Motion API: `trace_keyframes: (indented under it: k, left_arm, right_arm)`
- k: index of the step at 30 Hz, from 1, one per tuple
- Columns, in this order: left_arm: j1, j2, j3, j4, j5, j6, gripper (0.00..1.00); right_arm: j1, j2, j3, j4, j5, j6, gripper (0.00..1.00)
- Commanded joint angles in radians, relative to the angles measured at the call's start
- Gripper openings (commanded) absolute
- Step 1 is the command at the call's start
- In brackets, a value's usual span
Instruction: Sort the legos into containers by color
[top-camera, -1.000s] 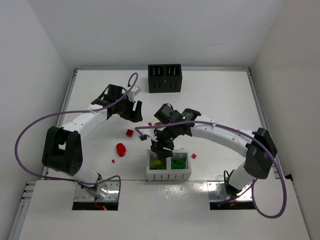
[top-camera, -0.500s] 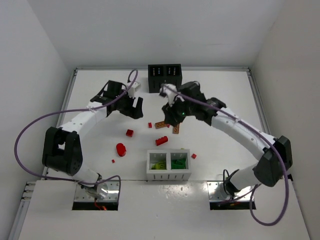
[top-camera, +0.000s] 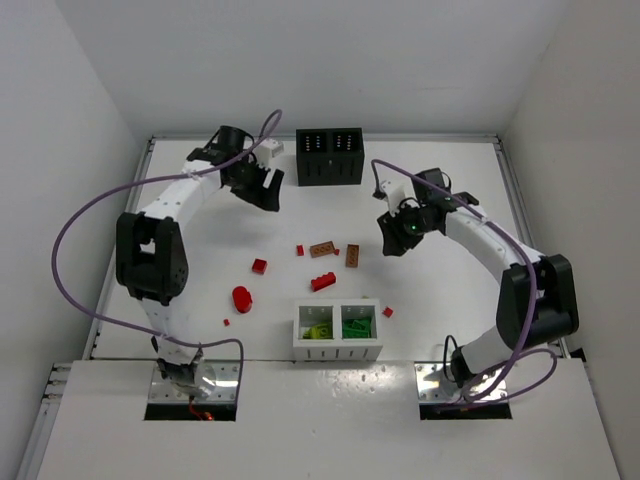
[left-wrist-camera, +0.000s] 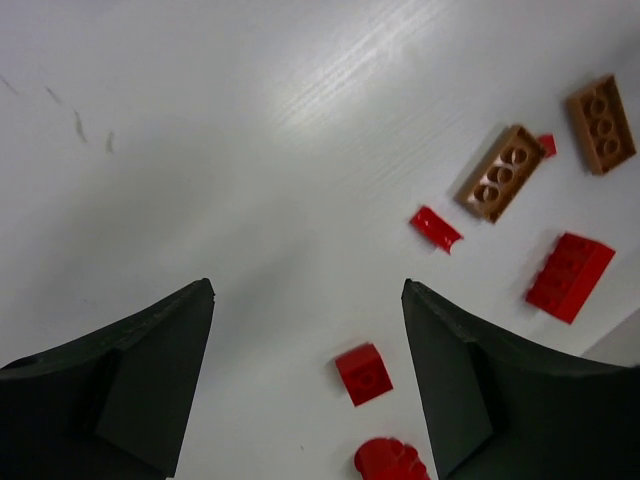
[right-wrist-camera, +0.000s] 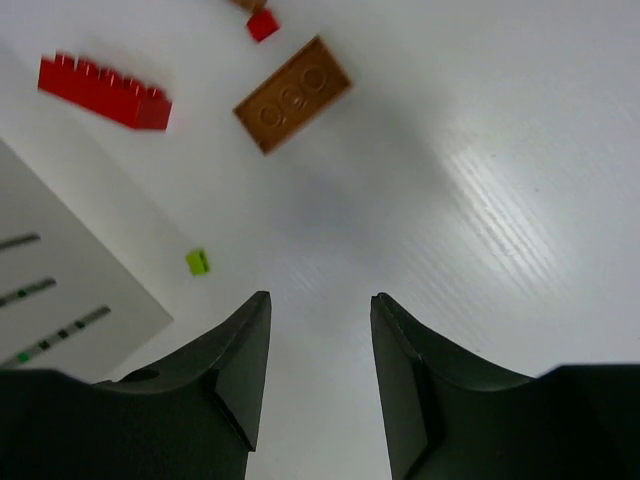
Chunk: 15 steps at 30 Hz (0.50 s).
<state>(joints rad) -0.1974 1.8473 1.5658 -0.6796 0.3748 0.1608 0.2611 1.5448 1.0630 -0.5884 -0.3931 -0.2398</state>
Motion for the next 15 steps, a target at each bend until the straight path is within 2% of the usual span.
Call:
trace_keyframes:
  k: [1,8,11,15]
  left_arm:
    - [0.016,0.036,0.085,-0.172,0.100,0.083,0.82]
    - [0.016,0.148,0.207,-0.261,0.070,0.115,0.80]
    - [0.016,0.170,0.218,-0.271,0.049,0.115,0.80]
    - [0.016,0.188,0.192,-0.293,0.030,0.126,0.80]
  right_arm:
    - [-0.020,-0.048,-0.014,-0.054,-0.140,-0.182,0.45]
    - [-0.020,-0.002,0.009,-0.134,-0.213,-0.272,0.45]
    - [0.003,0.011,0.029,-0.217,-0.225,-0.378,0.45]
    - [0.012,0.041,0.008,-0.237,-0.248,-0.467,0.45]
